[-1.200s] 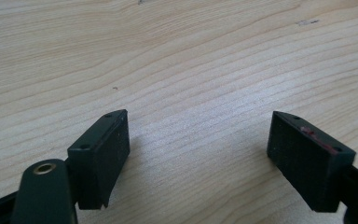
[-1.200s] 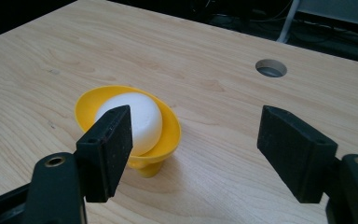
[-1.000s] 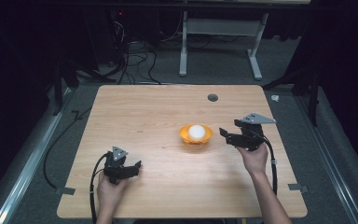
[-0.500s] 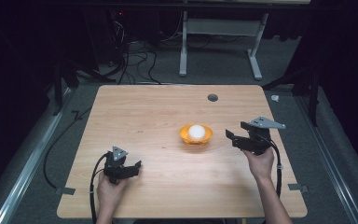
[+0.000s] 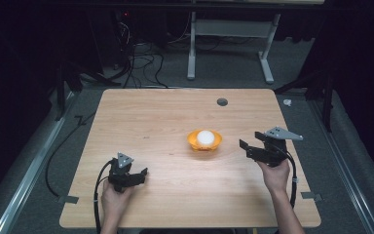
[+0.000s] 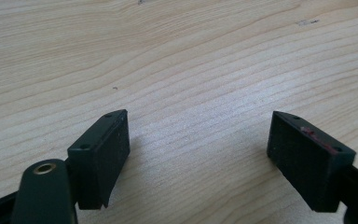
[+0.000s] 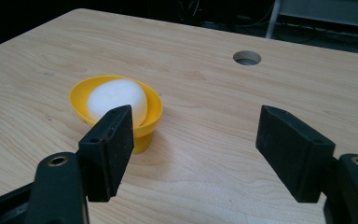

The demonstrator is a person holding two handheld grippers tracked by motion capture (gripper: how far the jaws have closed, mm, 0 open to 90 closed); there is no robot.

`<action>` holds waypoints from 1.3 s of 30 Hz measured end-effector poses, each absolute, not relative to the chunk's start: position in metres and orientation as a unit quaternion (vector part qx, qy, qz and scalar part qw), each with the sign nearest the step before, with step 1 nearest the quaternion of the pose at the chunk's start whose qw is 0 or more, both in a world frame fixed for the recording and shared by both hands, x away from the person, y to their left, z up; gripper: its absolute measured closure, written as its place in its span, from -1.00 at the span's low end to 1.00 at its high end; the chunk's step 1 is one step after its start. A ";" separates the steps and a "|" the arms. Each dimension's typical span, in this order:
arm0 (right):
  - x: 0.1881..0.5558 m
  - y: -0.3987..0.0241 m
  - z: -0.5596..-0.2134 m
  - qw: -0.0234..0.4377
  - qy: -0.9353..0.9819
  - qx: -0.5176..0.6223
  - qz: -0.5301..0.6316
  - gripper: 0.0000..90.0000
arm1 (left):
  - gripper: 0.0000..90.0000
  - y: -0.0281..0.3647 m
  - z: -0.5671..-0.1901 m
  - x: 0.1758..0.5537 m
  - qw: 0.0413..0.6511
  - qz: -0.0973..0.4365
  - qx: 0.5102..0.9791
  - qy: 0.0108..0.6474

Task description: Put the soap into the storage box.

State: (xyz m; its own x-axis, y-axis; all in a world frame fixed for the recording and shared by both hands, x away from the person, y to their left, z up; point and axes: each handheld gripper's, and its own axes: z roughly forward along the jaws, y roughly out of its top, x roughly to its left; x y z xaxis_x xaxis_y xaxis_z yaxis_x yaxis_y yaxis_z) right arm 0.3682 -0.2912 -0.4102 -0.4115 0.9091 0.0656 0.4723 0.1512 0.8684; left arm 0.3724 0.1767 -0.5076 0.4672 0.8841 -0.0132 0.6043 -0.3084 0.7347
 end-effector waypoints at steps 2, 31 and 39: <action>0.367 -0.292 -0.411 0.249 0.715 0.483 0.440 -0.36 | -0.52 0.177 -0.507 0.372 0.346 0.201 0.784 0.475; 0.343 -0.296 -0.426 0.240 0.710 0.491 0.445 -0.36 | -0.52 0.177 -0.508 0.372 0.346 0.202 0.783 0.475; 0.340 -0.293 -0.433 0.232 0.710 0.492 0.448 -0.36 | -0.52 0.177 -0.508 0.372 0.347 0.202 0.783 0.475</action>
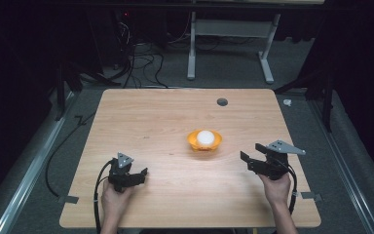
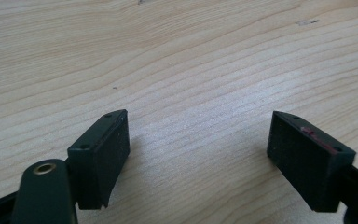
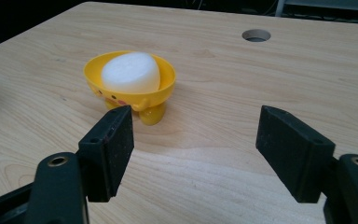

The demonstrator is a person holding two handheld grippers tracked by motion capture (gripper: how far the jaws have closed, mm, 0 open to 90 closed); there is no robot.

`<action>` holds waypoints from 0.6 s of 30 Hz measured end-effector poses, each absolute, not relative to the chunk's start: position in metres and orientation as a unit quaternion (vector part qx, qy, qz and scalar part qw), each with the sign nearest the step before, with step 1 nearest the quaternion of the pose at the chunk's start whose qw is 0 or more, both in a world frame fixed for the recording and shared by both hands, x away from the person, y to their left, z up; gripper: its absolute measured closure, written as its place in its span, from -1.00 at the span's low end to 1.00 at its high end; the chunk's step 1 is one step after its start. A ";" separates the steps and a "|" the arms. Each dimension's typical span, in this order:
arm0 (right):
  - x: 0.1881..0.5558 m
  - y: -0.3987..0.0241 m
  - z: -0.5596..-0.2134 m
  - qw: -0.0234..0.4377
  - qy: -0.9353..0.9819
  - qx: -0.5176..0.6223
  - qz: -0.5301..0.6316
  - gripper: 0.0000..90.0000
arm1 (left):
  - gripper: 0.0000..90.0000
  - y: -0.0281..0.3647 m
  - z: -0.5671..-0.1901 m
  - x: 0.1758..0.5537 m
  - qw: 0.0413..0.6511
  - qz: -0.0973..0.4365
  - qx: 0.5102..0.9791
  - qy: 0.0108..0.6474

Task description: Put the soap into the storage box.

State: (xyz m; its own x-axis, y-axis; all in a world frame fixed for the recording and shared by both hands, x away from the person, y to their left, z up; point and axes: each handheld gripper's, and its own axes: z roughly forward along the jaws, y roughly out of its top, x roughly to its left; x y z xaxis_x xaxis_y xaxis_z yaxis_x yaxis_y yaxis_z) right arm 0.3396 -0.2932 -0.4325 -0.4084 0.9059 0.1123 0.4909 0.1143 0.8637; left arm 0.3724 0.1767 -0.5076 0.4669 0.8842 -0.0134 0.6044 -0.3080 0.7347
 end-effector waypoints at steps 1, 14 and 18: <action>0.340 -0.293 -0.433 0.232 0.710 0.492 0.448 -0.36 | -0.52 0.177 -0.508 0.372 0.347 0.202 0.783 0.475; 0.335 -0.289 -0.446 0.218 0.713 0.496 0.445 -0.36 | -0.52 0.177 -0.508 0.372 0.347 0.202 0.783 0.475; 0.334 -0.287 -0.449 0.214 0.714 0.498 0.443 -0.36 | -0.52 0.177 -0.507 0.372 0.346 0.201 0.784 0.475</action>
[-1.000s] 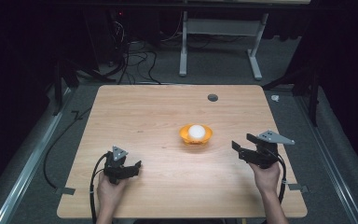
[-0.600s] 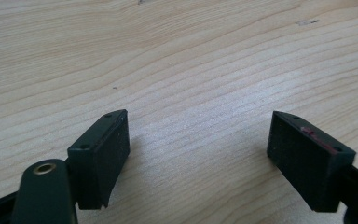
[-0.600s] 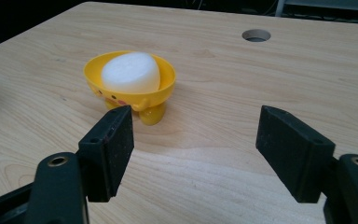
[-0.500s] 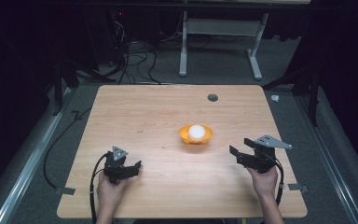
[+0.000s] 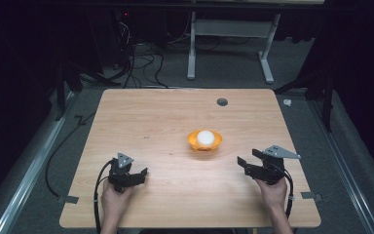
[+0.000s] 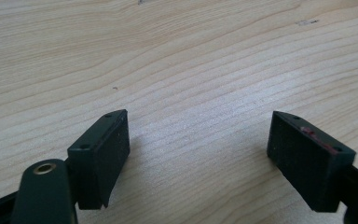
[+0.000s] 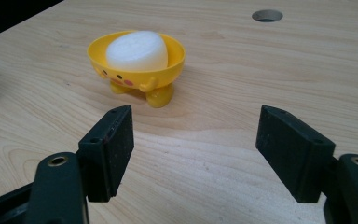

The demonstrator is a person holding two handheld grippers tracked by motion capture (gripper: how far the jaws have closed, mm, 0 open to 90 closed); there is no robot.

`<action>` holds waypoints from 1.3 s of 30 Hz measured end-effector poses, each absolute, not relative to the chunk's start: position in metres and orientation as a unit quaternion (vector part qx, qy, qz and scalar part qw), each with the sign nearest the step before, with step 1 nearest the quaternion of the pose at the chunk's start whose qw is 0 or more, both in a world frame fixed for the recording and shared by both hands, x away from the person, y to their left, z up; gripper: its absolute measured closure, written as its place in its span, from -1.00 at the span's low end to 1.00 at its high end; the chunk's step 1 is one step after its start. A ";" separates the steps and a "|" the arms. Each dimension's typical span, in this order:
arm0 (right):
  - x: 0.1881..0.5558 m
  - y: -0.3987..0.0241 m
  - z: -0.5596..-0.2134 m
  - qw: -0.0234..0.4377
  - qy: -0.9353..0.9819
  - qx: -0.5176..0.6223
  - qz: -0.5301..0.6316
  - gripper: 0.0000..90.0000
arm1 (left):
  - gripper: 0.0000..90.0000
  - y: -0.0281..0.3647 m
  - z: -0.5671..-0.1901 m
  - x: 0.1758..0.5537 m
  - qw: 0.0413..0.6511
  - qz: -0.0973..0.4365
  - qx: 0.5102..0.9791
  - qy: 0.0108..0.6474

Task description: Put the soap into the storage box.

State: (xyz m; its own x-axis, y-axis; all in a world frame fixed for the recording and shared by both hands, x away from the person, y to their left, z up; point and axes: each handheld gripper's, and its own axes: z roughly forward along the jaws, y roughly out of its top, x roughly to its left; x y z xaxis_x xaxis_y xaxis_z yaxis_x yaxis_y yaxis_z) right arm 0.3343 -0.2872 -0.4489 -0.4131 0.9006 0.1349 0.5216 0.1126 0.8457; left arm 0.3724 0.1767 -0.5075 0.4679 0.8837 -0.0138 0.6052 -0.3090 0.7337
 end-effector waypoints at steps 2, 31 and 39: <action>0.334 -0.287 -0.450 0.213 0.716 0.498 0.441 -0.36 | -0.52 0.177 -0.507 0.372 0.346 0.201 0.784 0.475; 0.338 -0.267 -0.474 0.199 0.745 0.493 0.403 -0.34 | -0.52 0.177 -0.507 0.372 0.346 0.201 0.784 0.475; 0.338 -0.262 -0.480 0.197 0.750 0.495 0.392 -0.34 | -0.52 0.177 -0.508 0.372 0.346 0.202 0.783 0.475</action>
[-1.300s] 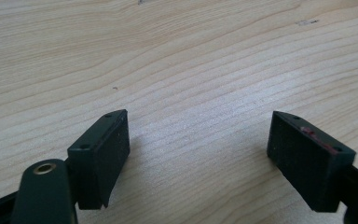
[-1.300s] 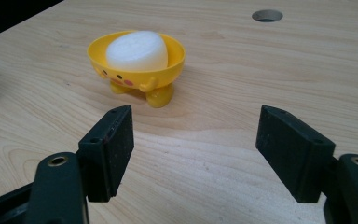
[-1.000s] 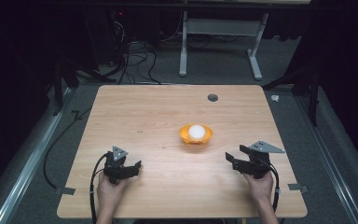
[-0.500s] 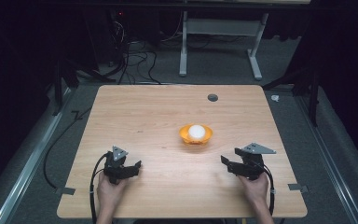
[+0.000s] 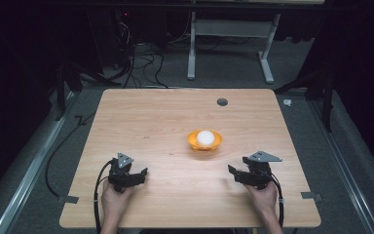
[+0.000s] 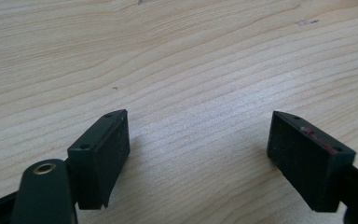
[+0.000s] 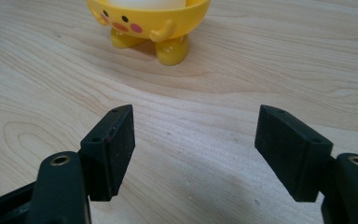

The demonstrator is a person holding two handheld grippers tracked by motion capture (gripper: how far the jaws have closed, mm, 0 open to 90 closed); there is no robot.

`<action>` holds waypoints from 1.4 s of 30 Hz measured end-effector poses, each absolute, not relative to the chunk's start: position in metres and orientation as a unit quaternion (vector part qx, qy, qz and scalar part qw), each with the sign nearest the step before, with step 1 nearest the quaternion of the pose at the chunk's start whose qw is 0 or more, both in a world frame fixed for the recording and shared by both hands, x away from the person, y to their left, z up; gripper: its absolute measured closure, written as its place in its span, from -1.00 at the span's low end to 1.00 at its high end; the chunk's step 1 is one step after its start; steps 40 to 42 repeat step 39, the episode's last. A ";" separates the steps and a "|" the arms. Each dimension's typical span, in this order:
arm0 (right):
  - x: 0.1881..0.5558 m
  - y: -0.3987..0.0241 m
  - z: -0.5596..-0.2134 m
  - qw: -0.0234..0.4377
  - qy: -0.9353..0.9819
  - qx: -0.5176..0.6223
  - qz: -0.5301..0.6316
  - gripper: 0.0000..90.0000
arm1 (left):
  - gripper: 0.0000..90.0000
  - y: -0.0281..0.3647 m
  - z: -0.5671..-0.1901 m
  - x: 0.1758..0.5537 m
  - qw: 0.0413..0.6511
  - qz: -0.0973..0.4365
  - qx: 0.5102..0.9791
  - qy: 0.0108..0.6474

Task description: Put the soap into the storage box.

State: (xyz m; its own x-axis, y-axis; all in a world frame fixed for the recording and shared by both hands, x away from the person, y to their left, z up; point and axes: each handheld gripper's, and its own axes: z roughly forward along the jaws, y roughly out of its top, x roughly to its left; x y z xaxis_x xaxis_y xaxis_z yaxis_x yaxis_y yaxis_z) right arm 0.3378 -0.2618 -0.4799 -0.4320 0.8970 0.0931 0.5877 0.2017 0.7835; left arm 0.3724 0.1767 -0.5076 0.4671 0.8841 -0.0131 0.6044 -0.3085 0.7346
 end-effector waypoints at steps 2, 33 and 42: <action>0.338 -0.261 -0.480 0.198 0.752 0.493 0.390 -0.34 | -0.52 0.177 -0.507 0.372 0.346 0.201 0.784 0.475; 0.341 -0.243 -0.503 0.210 0.785 0.482 0.327 -0.42 | -0.52 0.177 -0.508 0.372 0.346 0.201 0.784 0.475; 0.341 -0.242 -0.503 0.207 0.786 0.482 0.327 -0.45 | -0.52 0.177 -0.508 0.372 0.346 0.201 0.784 0.475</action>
